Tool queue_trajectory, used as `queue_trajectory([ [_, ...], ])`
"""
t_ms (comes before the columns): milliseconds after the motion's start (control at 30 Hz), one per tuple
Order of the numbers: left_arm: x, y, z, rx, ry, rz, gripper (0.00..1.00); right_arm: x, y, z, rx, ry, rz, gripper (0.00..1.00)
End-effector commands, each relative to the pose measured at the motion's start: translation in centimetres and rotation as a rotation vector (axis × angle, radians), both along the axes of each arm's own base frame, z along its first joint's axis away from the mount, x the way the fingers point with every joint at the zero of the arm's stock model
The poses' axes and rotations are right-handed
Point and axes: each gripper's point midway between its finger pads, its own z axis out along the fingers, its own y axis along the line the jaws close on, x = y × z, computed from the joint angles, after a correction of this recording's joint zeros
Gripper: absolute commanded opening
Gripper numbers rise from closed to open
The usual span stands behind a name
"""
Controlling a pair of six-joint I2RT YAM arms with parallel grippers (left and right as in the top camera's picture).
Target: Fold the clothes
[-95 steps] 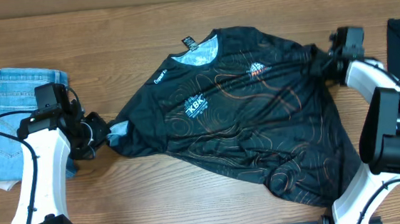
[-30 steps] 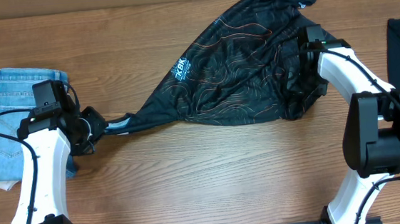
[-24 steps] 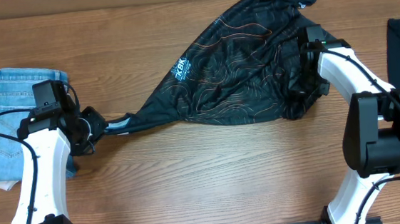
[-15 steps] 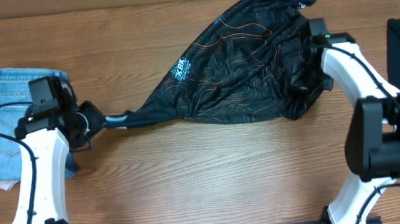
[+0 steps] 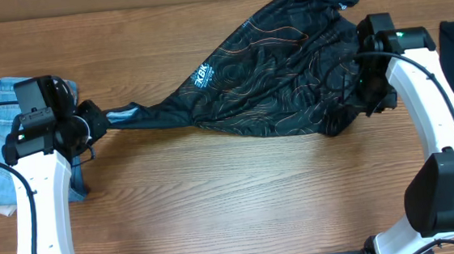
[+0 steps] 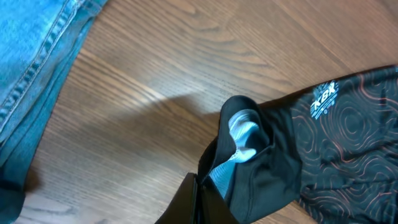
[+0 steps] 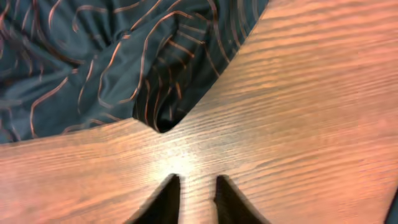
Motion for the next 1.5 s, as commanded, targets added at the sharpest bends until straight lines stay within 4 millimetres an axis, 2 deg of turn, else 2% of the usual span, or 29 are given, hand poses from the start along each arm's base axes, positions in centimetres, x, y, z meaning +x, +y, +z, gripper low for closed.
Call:
queue_trajectory([
  [0,-0.2,0.5,1.2,0.03,-0.022,-0.01,0.04,0.8,1.4,0.3,0.079,-0.037,0.026,0.36],
  [167,-0.6,0.7,1.0,0.041,0.0,-0.002,0.04,2.9,0.9,-1.3,0.069,-0.121,-0.023,0.37],
  [433,-1.0,0.7,0.7,0.051,0.02,-0.012,0.04,3.6,-1.0,-5.4,0.115,-0.161,-0.29,0.38],
  [533,-1.0,0.7,0.7,0.051,0.019,-0.012,0.04,4.2,-0.4,-6.2,0.172,-0.192,-0.288,0.42],
  [667,-1.0,0.7,0.7,0.051,0.018,-0.012,0.04,4.1,-0.4,-7.2,0.175,-0.198,-0.304,0.44],
  [900,-1.0,0.7,0.7,0.051,0.019,-0.012,0.04,3.6,-0.3,-9.2,0.178,-0.191,-0.337,0.45],
  [1167,-1.0,0.7,0.7,0.051,0.019,-0.012,0.04,4.1,-0.3,-11.2,0.183,-0.181,-0.359,0.45],
  [1300,-1.0,0.7,0.7,0.051,0.02,-0.012,0.04,5.2,-0.5,-11.8,0.186,-0.21,-0.375,0.42],
  [1467,-1.0,0.7,0.7,0.051,0.02,-0.013,0.04,6.3,-0.7,-12.0,0.185,-0.249,-0.388,0.34],
])
